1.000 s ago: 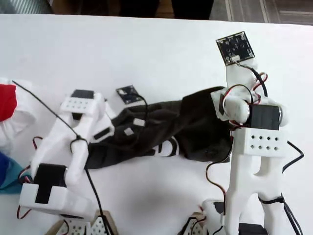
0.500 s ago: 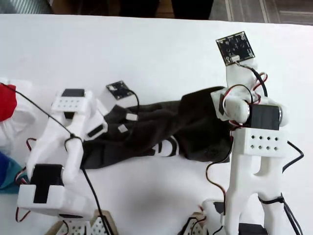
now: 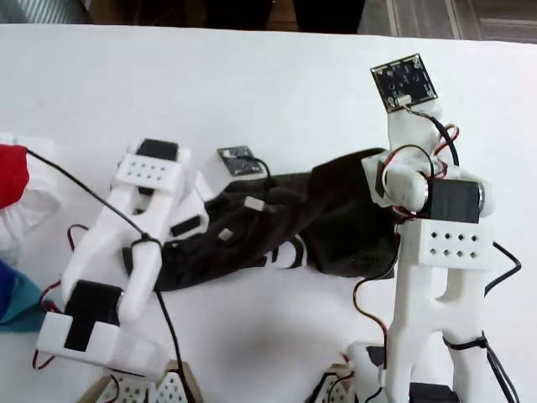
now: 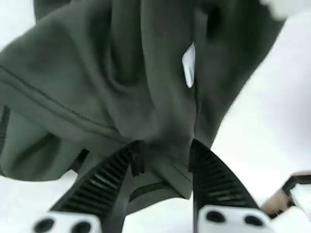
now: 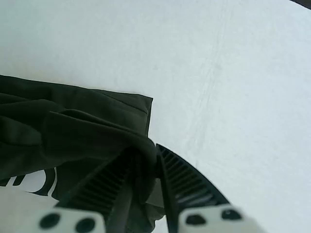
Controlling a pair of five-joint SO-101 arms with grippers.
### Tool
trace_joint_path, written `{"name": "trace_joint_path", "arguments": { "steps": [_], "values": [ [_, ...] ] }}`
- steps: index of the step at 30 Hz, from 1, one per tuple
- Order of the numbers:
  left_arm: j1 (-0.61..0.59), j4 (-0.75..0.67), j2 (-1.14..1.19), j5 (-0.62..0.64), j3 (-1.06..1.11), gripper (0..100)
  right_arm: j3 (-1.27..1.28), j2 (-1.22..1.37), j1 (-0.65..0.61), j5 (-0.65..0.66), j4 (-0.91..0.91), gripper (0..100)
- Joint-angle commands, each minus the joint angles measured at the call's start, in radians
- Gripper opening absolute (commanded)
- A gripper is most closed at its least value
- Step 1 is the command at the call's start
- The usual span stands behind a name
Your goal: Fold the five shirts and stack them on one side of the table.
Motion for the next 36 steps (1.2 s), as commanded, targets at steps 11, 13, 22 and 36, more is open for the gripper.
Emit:
{"name": "trace_joint_path", "arguments": {
  "steps": [11,13,22,36],
  "values": [
    [-0.009,-0.104,-0.046,-0.063,0.205,17,-0.009,-0.005,-0.007,0.003,-0.016,2.1],
    [-0.026,-0.178,-0.040,-0.063,0.226,17,-0.009,-0.005,-0.007,0.003,-0.015,2.1],
    [-0.110,-0.353,-0.040,-0.054,0.231,17,-0.009,-0.005,-0.007,0.003,-0.013,2.1],
    [-0.132,-0.284,-0.048,-0.052,0.186,2,-0.009,-0.005,-0.008,0.000,-0.013,2.1]
  ]
}}
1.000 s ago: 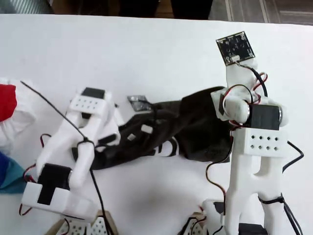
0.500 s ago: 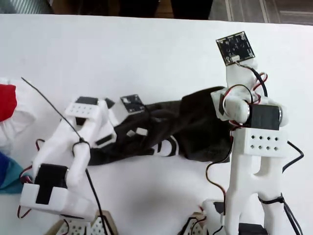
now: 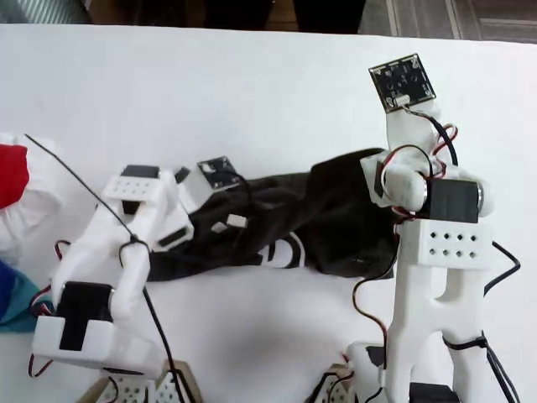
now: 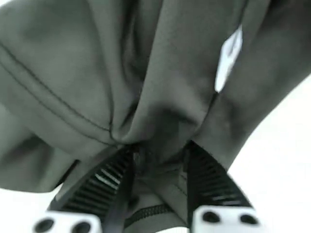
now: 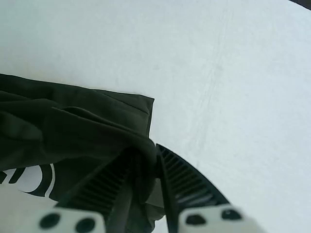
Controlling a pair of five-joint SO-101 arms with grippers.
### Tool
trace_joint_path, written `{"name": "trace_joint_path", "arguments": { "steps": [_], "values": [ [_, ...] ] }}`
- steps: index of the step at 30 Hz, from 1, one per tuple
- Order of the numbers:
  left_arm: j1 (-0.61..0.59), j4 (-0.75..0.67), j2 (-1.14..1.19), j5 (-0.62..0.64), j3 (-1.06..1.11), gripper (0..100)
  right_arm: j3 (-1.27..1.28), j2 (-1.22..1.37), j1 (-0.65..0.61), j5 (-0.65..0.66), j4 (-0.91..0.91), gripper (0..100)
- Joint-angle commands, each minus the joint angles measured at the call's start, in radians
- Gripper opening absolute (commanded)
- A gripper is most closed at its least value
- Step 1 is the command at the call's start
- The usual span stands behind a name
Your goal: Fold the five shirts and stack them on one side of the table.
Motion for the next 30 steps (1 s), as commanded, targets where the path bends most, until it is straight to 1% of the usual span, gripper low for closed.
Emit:
{"name": "trace_joint_path", "arguments": {
  "steps": [1,3,10,16,18,22,25,27,30],
  "values": [
    [-0.031,0.051,-0.044,0.000,-0.073,4,-0.009,-0.005,-0.002,0.000,-0.013,2.1],
    [-0.040,0.117,-0.044,0.000,-0.142,2,-0.009,-0.005,-0.002,0.000,-0.013,2.1],
    [-0.035,0.428,-0.044,-0.002,-0.469,3,-0.011,-0.004,-0.002,-0.003,-0.028,2.1],
    [-0.044,0.589,-0.043,0.000,-0.779,3,-0.028,-0.004,0.001,-0.005,-0.208,2.1],
    [-0.057,0.646,-0.043,0.015,-0.900,3,-0.087,-0.001,0.001,-0.005,-0.219,2.1],
    [-0.118,0.666,-0.044,0.063,-1.124,3,-0.278,-0.004,0.001,-0.005,-0.216,2.1],
    [-0.172,0.667,-0.051,0.086,-1.257,3,-0.465,-0.002,0.030,-0.005,-0.174,2.1],
    [-0.199,0.667,-0.083,0.110,-1.320,3,-0.589,0.002,0.044,-0.005,-0.120,2.1],
    [-0.209,0.667,-0.170,0.118,-1.365,3,-0.750,0.002,0.056,-0.005,-0.045,2.1]
  ]
}}
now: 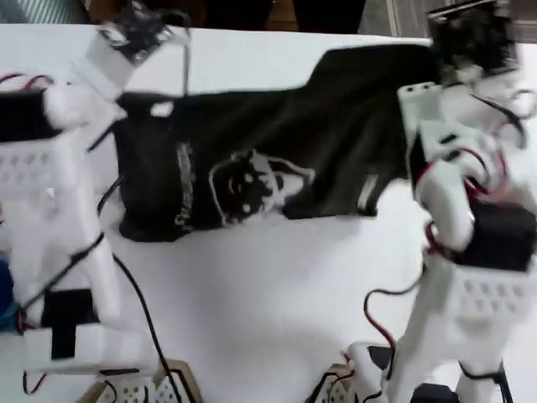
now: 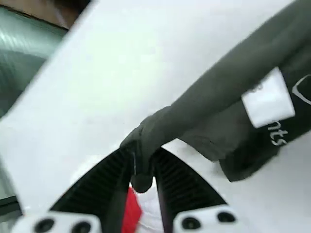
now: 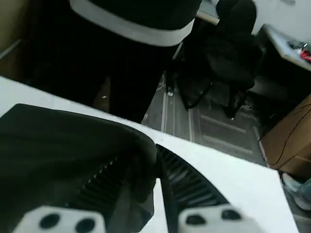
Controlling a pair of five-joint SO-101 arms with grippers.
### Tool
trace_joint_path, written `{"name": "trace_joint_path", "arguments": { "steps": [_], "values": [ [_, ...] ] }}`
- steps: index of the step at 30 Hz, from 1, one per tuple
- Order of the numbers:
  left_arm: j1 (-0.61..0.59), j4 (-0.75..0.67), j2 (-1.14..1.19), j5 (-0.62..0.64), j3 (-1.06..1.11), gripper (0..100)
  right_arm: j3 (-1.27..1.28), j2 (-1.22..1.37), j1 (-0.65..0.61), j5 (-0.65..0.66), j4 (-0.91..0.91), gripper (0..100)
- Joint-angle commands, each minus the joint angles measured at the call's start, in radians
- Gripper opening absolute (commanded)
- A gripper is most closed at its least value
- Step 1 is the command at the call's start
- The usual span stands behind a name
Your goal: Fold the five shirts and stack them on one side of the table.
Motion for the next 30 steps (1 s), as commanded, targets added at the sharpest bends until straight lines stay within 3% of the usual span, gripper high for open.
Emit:
{"name": "trace_joint_path", "arguments": {
  "steps": [1,10,15,30],
  "values": [
    [-0.018,0.017,-0.143,0.015,-0.076,3,-0.226,-0.005,0.021,-0.005,0.070,2.1],
    [-0.018,0.015,-0.433,0.015,-0.059,3,-0.531,-0.015,0.015,-0.005,0.262,2.1],
    [-0.020,0.015,-0.545,0.015,-0.059,3,-0.681,-0.073,0.019,-0.005,0.275,2.1],
    [-0.020,0.015,-0.582,0.044,0.113,3,-0.769,-0.197,0.013,-0.003,0.277,2.1]
  ]
}}
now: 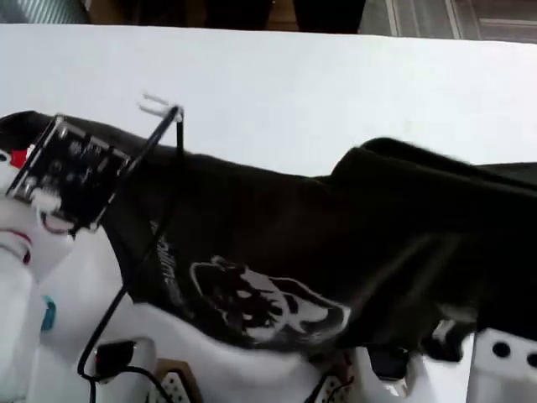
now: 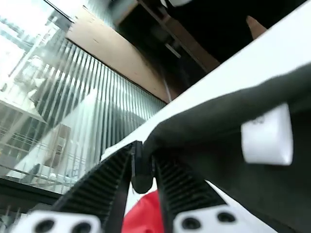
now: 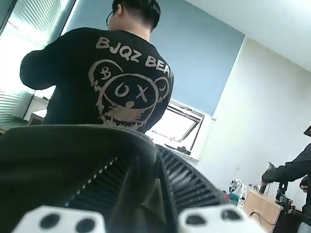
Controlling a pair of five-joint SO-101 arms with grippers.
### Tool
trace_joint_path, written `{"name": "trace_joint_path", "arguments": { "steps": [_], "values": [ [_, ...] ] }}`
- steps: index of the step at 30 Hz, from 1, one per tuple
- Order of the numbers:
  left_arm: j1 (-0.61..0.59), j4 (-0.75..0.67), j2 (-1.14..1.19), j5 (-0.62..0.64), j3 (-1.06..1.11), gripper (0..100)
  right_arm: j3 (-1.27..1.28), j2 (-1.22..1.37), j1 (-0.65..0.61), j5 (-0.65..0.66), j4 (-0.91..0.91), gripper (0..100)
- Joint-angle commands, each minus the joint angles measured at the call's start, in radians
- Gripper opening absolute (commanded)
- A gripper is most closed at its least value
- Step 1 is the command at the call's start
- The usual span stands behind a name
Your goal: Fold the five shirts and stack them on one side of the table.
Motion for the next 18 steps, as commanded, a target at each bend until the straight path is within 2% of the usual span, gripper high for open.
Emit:
{"name": "trace_joint_path", "arguments": {
  "steps": [1,10,18],
  "values": [
    [-0.015,0.014,-0.020,0.006,0.008,3,-0.008,-0.019,0.004,-0.003,0.005,2.1],
    [-0.049,0.005,-0.089,-0.021,0.102,3,0.000,0.027,0.004,-0.005,0.002,2.1],
    [-0.048,-0.153,-0.089,-0.052,0.337,3,0.000,0.213,0.002,-0.006,0.005,2.1]
  ]
}}
